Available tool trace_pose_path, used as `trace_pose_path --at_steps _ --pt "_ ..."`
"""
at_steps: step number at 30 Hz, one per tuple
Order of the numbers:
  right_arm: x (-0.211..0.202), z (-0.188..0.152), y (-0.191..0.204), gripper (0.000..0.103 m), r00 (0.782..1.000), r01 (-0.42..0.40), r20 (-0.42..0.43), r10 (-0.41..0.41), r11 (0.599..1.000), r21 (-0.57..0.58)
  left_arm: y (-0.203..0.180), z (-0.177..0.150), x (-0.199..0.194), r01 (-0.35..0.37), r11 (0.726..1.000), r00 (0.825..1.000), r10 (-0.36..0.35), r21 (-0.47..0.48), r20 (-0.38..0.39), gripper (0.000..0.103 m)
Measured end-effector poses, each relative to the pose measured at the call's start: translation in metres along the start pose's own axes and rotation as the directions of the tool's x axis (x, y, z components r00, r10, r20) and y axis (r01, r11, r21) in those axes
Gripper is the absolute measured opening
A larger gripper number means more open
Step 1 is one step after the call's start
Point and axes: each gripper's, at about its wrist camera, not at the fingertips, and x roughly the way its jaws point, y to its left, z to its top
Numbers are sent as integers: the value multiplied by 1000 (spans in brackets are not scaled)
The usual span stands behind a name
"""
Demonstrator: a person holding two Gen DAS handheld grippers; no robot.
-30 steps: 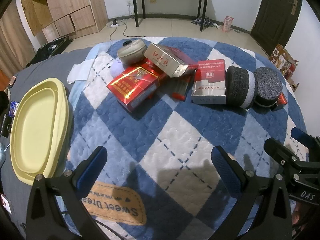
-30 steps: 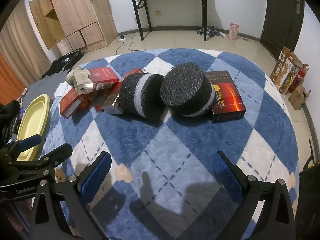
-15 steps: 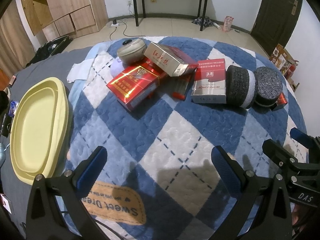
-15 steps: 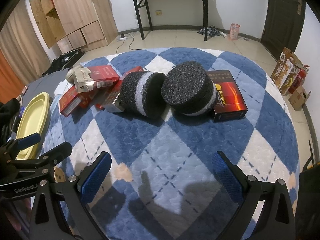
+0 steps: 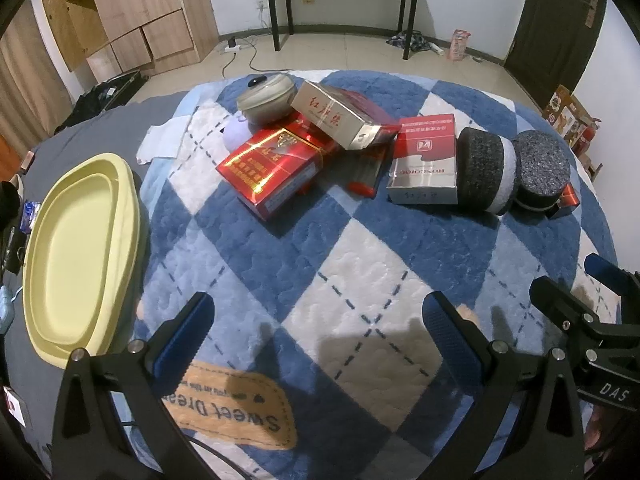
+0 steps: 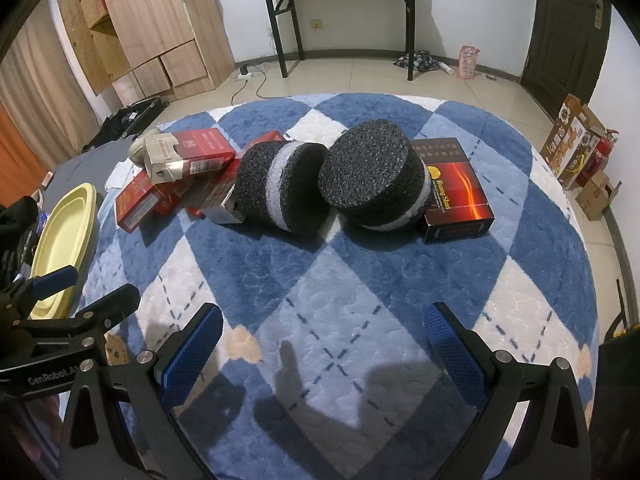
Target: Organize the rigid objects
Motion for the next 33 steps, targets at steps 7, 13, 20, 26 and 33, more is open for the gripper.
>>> trace_pose_path --at_steps 7,13,20,26,33 --pt "1 -1 -3 103 1000 0 -6 0 1000 11 1 0 0 -1 1000 1000 1 -2 2 103" --pt "4 -1 -4 103 1000 3 -10 -3 1000 12 7 2 -1 16 1000 1000 -16 -6 2 103" --pt "6 -1 -18 103 1000 -17 -16 18 998 62 38 16 -2 57 993 998 -56 -101 11 103" --pt "2 2 -45 103 999 -37 1 38 989 143 47 24 -9 133 984 991 -131 -121 24 103" --pt "-13 2 -65 103 999 -18 38 11 983 185 44 31 -21 179 983 983 -178 -25 33 103"
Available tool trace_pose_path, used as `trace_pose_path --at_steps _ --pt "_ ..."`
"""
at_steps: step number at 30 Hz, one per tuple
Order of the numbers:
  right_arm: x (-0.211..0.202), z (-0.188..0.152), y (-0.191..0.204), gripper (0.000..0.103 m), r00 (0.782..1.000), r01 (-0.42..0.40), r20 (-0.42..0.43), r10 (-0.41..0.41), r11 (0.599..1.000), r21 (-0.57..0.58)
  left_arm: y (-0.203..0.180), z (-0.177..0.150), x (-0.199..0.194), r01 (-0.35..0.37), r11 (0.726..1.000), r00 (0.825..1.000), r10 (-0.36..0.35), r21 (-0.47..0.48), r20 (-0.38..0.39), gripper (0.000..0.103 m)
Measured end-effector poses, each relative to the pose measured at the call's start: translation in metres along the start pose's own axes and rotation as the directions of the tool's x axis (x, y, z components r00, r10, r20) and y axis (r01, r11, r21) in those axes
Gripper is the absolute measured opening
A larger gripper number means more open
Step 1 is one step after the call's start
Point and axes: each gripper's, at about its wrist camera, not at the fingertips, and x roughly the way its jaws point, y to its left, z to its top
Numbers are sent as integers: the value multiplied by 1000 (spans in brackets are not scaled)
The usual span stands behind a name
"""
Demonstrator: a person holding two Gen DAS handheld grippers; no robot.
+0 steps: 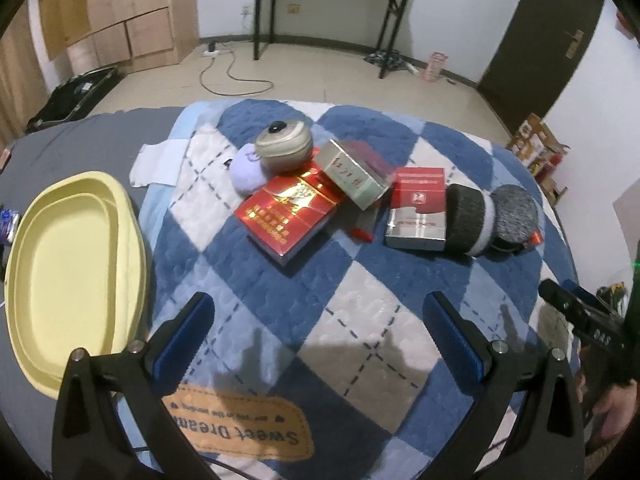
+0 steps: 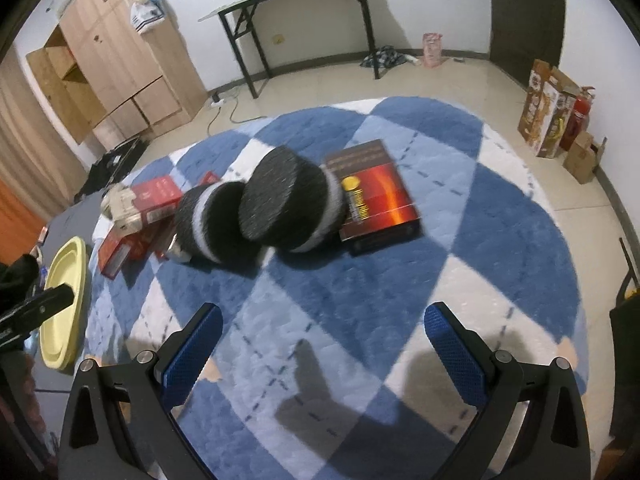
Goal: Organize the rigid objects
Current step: 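Grasp the red cigarette box with the left tool while the right tool grasps a black foam cylinder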
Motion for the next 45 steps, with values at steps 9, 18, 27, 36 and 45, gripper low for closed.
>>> trace_pose_path --at_steps 9,18,27,36,45 --pt "2 9 0 101 998 -38 53 40 999 -40 20 26 19 48 987 998 -40 156 -54 103" --pt "20 28 8 97 992 29 128 2 969 -247 23 38 74 2 956 997 20 293 -73 87" --pt "58 33 35 87 992 43 122 17 881 -471 15 47 91 26 947 998 -4 320 -69 82" --pt "70 22 51 70 980 92 198 15 849 -520 8 39 81 3 943 999 9 333 -35 59" --pt "27 21 18 69 978 -1 196 70 944 -331 30 30 39 45 970 999 -39 239 -30 58"
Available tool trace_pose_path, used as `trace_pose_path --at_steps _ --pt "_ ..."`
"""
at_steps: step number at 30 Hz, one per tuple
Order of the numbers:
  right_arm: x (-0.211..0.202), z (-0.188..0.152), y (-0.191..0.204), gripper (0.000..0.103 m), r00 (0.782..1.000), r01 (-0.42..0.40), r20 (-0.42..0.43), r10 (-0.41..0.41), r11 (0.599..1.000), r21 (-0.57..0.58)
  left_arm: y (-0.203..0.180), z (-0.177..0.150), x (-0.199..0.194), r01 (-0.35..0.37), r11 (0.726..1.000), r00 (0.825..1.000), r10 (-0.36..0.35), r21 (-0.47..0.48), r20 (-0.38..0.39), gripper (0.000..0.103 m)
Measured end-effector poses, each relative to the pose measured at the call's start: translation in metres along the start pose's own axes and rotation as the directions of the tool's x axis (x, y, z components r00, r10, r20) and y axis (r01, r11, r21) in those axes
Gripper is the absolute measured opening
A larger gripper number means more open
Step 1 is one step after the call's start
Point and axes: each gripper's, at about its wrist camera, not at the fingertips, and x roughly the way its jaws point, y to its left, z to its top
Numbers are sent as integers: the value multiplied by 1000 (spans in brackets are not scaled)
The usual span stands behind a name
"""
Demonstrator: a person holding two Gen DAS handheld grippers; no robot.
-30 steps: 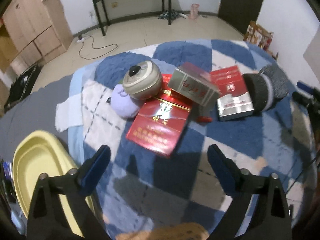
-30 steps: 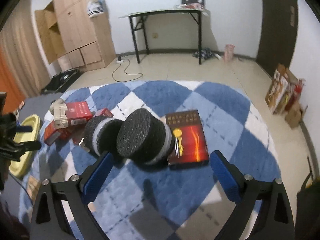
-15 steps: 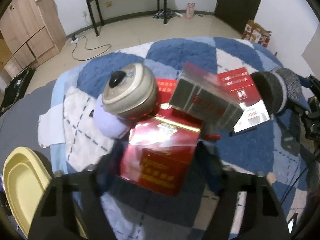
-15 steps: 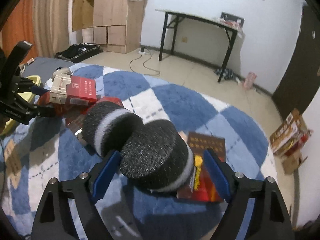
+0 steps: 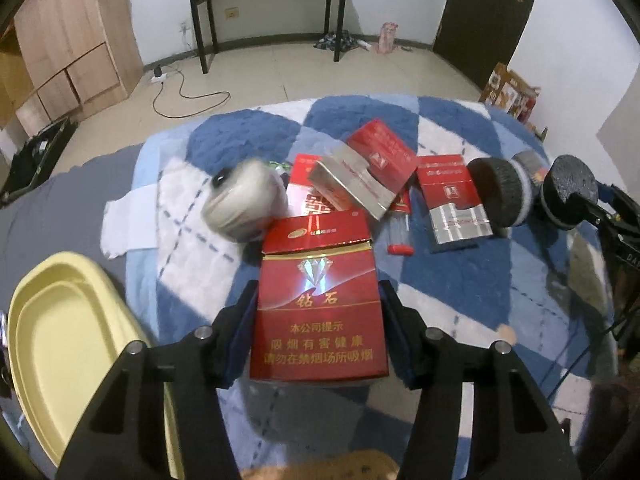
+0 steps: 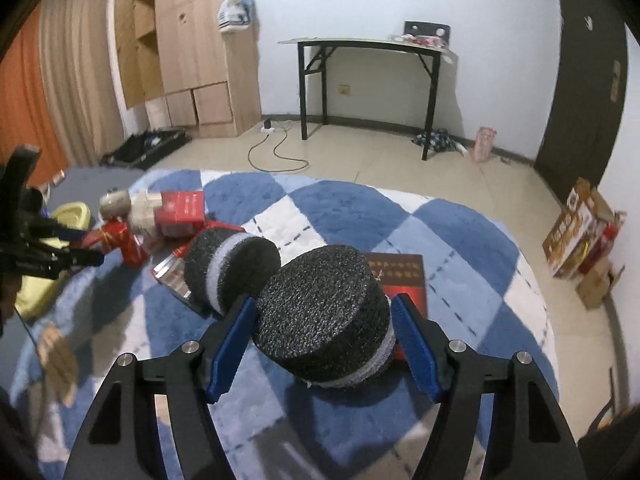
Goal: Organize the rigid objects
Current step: 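Carry both held items to the yellow tray and open both tools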
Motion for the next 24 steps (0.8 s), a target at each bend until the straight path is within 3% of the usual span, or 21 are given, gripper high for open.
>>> trace_pose_path --at_steps 3,6,13,17,20,24 --pt "-22 3 4 69 1000 -9 29 9 1000 7 5 -4 -25 -19 1000 999 18 0 40 58" --pt "-40 8 19 69 998 -31 52 32 999 -18 17 -9 -46 20 999 998 -17 -45 65 58" --pt "-49 10 55 69 993 -103 48 105 994 -48 55 -18 -89 9 991 990 10 -134 139 58" --pt "-52 21 84 69 980 -186 61 190 980 -63 83 -20 -114 -55 984 978 88 -171 188 58" --pt "-46 41 129 69 953 -286 68 294 952 -108 116 -24 -126 -85 966 971 136 -245 195 58" --pt "-26 61 204 69 898 -423 54 437 891 -165 161 -38 -134 -156 936 961 218 -317 171 58"
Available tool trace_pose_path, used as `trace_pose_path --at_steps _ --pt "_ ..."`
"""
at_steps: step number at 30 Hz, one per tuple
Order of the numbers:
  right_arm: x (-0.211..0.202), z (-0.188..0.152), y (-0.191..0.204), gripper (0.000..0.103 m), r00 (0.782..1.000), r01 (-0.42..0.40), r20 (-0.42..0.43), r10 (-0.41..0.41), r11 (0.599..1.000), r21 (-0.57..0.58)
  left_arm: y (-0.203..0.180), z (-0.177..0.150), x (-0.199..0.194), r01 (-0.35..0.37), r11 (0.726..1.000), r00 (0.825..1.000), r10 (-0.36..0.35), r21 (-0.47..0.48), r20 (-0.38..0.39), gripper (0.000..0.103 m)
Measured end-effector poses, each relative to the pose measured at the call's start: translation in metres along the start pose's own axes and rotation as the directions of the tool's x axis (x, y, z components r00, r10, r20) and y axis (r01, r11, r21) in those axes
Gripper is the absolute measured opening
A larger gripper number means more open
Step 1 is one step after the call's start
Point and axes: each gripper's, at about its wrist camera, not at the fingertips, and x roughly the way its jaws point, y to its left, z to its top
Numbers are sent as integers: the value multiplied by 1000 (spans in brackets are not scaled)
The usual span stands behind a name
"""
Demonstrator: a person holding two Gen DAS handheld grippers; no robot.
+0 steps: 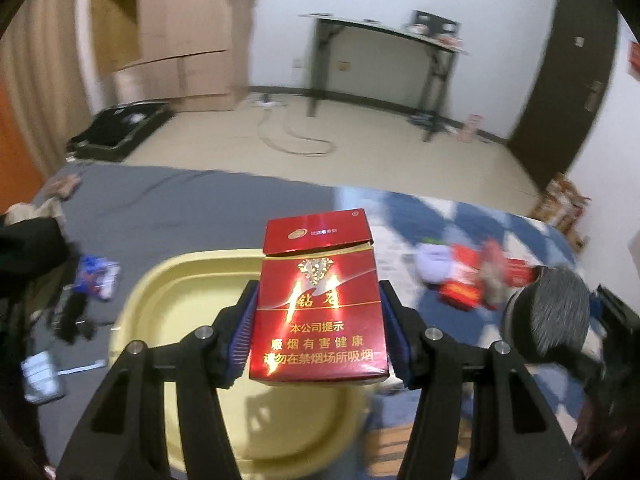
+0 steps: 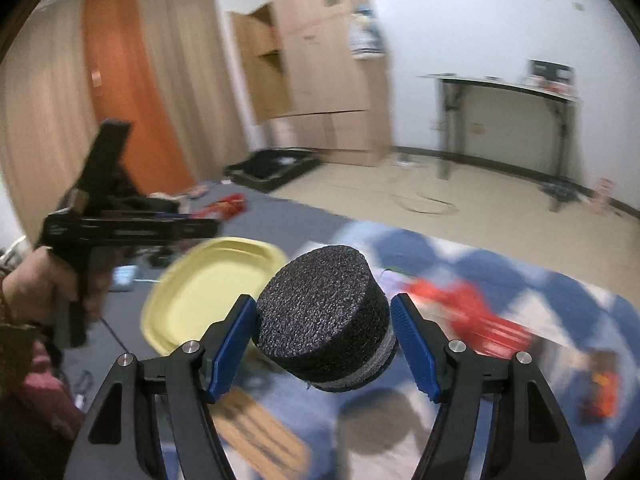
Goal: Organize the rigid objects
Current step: 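Carry both held items to the yellow tray and open both tools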
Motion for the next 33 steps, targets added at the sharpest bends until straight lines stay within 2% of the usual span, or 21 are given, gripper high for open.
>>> trace_pose_path --at_steps 4,6,8,11,14,17,23,24,25,26,27,28,29,33 --pt "73 2 55 69 990 -129 -64 126 991 -34 53 -10 14 -62 997 998 61 -44 -25 58" --pt "105 -5 76 69 983 -155 -106 149 986 -53 76 -18 30 -95 994 994 92 -58 -57 58" --pt "136 -14 93 69 974 -184 -148 174 981 -58 93 -29 44 -98 992 992 91 -84 -85 58" --pt "174 -24 109 69 968 -191 -181 173 978 -85 109 -41 69 -91 986 987 70 -141 -146 58" --pt "202 -31 116 69 965 -185 -208 161 977 -103 106 -44 90 -78 991 984 59 -107 -166 58" --pt "226 -41 122 69 957 -174 -260 128 971 -161 108 -49 111 -111 989 973 88 -97 -212 58" --pt "237 -34 130 72 959 -172 -248 138 977 -122 120 -58 128 -88 984 970 49 -156 -238 59" --pt "238 -33 129 73 959 -170 -248 137 978 -118 121 -59 128 -83 983 970 42 -163 -238 59" --pt "231 -33 134 82 959 -169 -246 138 979 -112 121 -59 126 -79 983 972 38 -166 -233 60" --pt "232 -32 136 89 958 -164 -256 133 981 -103 120 -59 123 -80 983 974 41 -167 -223 66" --pt "232 -32 133 91 958 -150 -259 122 984 -93 120 -58 117 -86 982 977 49 -170 -208 73" --pt "229 -31 133 95 962 -140 -249 115 986 -87 118 -55 110 -88 981 981 55 -173 -188 90" --pt "221 -30 130 100 967 -134 -230 114 989 -70 113 -51 99 -84 982 987 59 -170 -151 102" --pt "178 -26 108 103 986 -97 -136 97 995 12 80 -32 74 -41 993 993 28 -114 -112 103"
